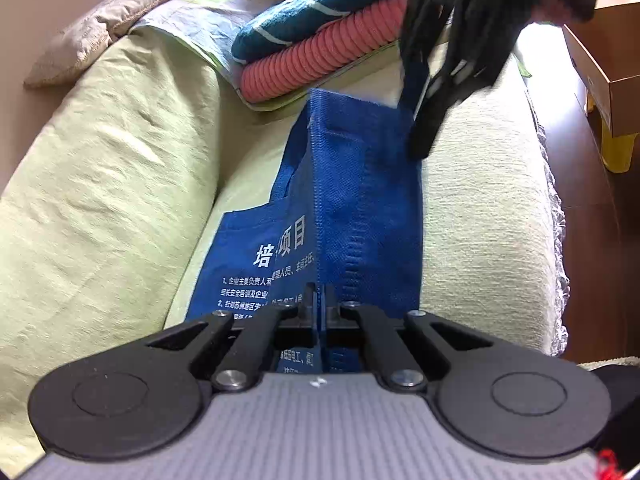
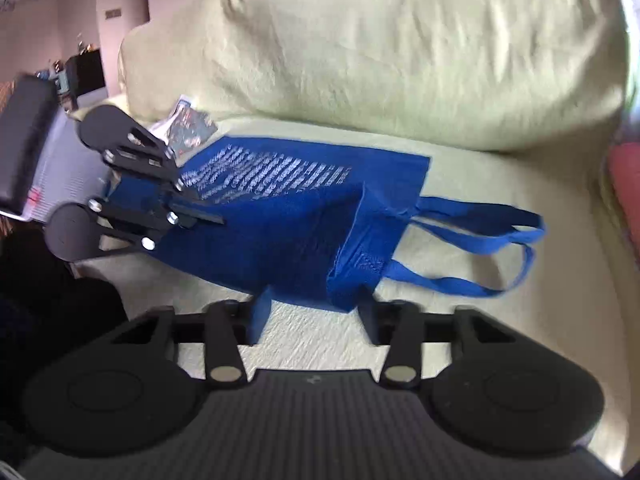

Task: Fold shopping bag

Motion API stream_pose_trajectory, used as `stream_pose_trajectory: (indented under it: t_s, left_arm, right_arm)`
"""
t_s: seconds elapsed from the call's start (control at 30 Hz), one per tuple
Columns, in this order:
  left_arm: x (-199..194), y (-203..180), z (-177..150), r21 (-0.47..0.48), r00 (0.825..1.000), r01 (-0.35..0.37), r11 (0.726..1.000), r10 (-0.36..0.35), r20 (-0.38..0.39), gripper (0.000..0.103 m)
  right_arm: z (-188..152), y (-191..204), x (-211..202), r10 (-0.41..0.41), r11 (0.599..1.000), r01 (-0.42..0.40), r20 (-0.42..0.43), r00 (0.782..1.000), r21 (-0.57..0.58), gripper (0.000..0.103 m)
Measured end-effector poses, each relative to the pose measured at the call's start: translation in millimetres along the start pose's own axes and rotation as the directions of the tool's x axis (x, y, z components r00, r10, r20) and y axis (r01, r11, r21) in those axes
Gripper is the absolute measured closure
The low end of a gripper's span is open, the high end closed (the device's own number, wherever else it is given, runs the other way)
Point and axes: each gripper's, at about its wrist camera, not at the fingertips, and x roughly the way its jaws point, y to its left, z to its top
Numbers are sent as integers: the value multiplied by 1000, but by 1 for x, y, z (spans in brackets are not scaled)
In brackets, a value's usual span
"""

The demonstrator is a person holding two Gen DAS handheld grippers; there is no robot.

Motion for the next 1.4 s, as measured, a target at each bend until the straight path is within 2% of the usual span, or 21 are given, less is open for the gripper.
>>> stream_pose_trajectory:
  t_s: [0.1,0.23,0.43,0.5,0.57,0.6,0.67,0.77,0.83,0.9,0.97,1.03,1.1,1.13,1.2,1.27,1.33,1.4]
  left_arm:
    - [-1,-3,-4,19,1000,-3,1000,3,-3,103]
    - [-3,-2,-7,16,1000,-6,1000,6,19,103]
    - [9,-29,-15,170,1000,24,985,-25,2,103]
    - [14,-37,-16,197,1000,27,980,-27,-6,103]
    - [17,-38,-16,186,1000,25,982,-24,-11,103]
    - [17,-39,-15,183,1000,24,983,-22,-11,103]
    - [17,-44,-17,221,1000,12,975,-10,-8,103]
    - [17,-55,-20,275,1000,1,961,1,-6,103]
    - [18,-58,-21,283,1000,-3,959,4,-5,103]
    - [18,-62,-21,299,1000,-6,954,8,-6,103]
    - [19,-66,-22,330,1000,-14,944,16,-5,103]
    - [20,-68,-23,344,1000,-20,939,24,-6,103]
    - [19,-65,-21,305,1000,-21,952,24,-6,102]
    - [18,-60,-20,272,1000,-16,962,21,-14,93]
    - [13,-48,-19,188,999,2,982,6,-41,92]
    - [-5,-18,-22,-11,997,50,999,-50,-55,89]
    - [-19,6,-28,-155,995,85,984,-93,-47,88]
    - [-35,36,-41,-358,996,59,932,-77,-35,88]
  right_arm:
    - [2,-8,9,45,998,-44,-17,999,49,89]
    - [6,-7,6,47,998,-48,27,999,48,90]
    - [4,-19,40,-11,987,22,-75,997,159,91]
    - [4,-12,42,-39,990,52,-96,995,134,89]
    - [5,-5,33,-57,995,63,-76,995,81,83]
    - [5,-4,28,-58,996,63,-64,996,68,75]
    - [6,-6,21,-67,996,70,-57,996,59,74]
    - [8,-20,6,-144,985,151,-75,987,87,74]
    - [12,-27,-15,-120,979,120,-10,993,166,74]
    - [20,-22,-36,-68,972,42,104,992,232,74]
    - [24,-14,-33,-42,976,18,108,993,216,76]
    - [26,1,-17,-26,985,14,68,997,171,86]
    - [19,12,10,-74,988,77,-27,997,135,91]
    - [11,15,25,-115,986,122,-69,991,114,91]
    - [-2,16,33,-156,979,161,-50,986,124,93]
    - [-6,15,33,-171,972,171,-12,985,162,93]
    - [-4,19,37,-192,970,192,-15,981,146,93]
    - [-4,24,39,-209,970,209,-13,978,123,93]
